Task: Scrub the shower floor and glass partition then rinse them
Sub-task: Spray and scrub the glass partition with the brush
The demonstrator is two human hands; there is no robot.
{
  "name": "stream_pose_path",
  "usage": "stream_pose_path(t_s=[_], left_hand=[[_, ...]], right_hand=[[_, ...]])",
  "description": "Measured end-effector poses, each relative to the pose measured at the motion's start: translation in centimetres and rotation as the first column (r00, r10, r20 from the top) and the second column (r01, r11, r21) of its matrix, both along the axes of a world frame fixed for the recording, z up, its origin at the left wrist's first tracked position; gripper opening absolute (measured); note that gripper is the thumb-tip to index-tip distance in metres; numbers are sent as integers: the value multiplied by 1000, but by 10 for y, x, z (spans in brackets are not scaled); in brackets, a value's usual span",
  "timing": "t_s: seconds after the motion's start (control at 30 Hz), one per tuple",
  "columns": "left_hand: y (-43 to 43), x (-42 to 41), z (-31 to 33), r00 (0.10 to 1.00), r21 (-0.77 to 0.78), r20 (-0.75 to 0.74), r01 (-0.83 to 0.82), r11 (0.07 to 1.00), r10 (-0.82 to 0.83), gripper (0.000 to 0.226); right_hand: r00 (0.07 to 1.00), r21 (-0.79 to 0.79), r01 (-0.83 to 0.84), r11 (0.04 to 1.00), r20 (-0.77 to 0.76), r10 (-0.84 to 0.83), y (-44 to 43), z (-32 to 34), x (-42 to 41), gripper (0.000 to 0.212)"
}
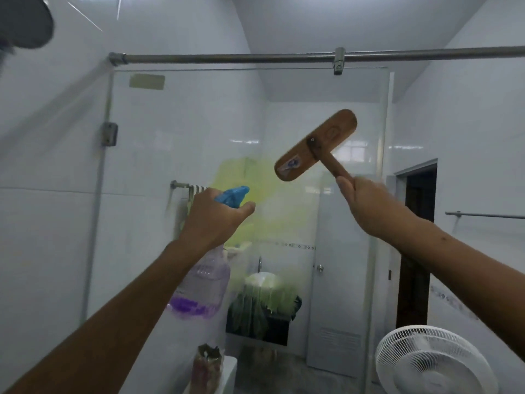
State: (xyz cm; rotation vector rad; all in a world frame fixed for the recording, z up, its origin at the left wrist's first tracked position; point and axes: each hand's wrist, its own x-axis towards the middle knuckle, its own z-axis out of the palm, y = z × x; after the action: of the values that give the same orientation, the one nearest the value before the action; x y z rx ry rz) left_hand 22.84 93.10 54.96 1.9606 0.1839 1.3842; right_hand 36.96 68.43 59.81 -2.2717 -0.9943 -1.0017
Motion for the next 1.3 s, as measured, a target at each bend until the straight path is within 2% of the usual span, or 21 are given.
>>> stream_pose_path(t_s=[0.07, 0.1, 0.13, 0.23, 0.27, 0.4, 0.47, 0.53, 0.57, 0.63, 0.73, 0.8, 0.87, 0.9, 0.93, 1.03, 1.1, 1.17, 1.2, 1.23, 1.3], left_hand=[[4, -3, 2, 999, 42, 35, -39, 998, 37, 61], [6, -5, 5, 998, 60, 50, -46, 997, 43, 59], [8, -6, 8, 998, 73, 58, -44, 996, 40, 55], [10, -8, 14, 998, 72, 61, -20, 997, 16, 51], [9, -9, 14, 998, 63, 64, -16, 998, 12, 53], [3, -10, 12, 995, 137, 94, -57, 989, 44, 53], [6, -12, 13, 994, 147, 101, -63, 987, 49, 51], [15, -13, 14, 995, 105, 90, -52, 993, 43, 51], [19, -13, 12, 996, 72, 80, -47, 996, 42, 53], [25, -12, 10, 997, 33, 61, -43, 999, 41, 54], [28, -11, 7, 997, 59, 57, -52, 997, 49, 53], [32, -12, 9, 996, 96, 66, -68, 993, 62, 48], [35, -16, 11, 994, 96, 83, -72, 993, 64, 45], [35, -17, 12, 994, 82, 88, -73, 994, 66, 47], [35, -18, 12, 993, 72, 93, -76, 995, 69, 48], [34, -19, 12, 987, 107, 120, -116, 987, 103, 39], [36, -22, 16, 984, 123, 132, -134, 983, 118, 37], [42, -25, 18, 983, 94, 139, -133, 987, 119, 40], [45, -26, 18, 982, 75, 140, -135, 988, 124, 42], [48, -27, 17, 981, 61, 140, -145, 987, 136, 44], [51, -27, 14, 978, 73, 136, -169, 983, 158, 49]], right_hand=[[998, -166, 8, 986, 60, 2, 7, -12, -2, 54], [997, -200, 2, 980, 76, 14, 9, -11, -4, 54], [996, -187, 4, 982, 83, 12, 10, -3, -3, 55], [999, 48, -52, 997, 2, 52, 14, 20, 0, 54], [998, 45, -55, 998, -12, 55, 18, 16, -2, 53], [990, -286, 60, 956, 140, -20, 37, -35, -11, 50], [991, -230, 48, 972, 136, -17, 38, -20, -5, 55], [997, -19, 2, 1000, 77, 0, 33, 8, 5, 57], [998, 33, -29, 999, 59, 27, 33, 15, 6, 57], [997, -43, -21, 999, 69, 24, 35, 7, 1, 54], [991, -296, 41, 954, 134, -1, 43, -20, -13, 46], [991, -258, 36, 965, 136, 0, 45, -5, -10, 47], [993, -81, -35, 996, 107, 44, 47, 12, -6, 51], [993, -56, -50, 997, 102, 56, 49, 11, -6, 51], [993, -90, -37, 995, 109, 47, 52, 6, -8, 50], [988, -339, 26, 941, 149, 26, 59, -22, -14, 46], [988, -276, 6, 961, 153, 38, 61, -8, -12, 50], [991, -67, -52, 996, 123, 60, 61, 16, -1, 54], [992, -30, -61, 998, 112, 64, 63, 20, 0, 54], [991, -56, -53, 997, 116, 59, 67, 16, -2, 54], [988, -233, 10, 972, 154, 26, 75, -5, -10, 49]])
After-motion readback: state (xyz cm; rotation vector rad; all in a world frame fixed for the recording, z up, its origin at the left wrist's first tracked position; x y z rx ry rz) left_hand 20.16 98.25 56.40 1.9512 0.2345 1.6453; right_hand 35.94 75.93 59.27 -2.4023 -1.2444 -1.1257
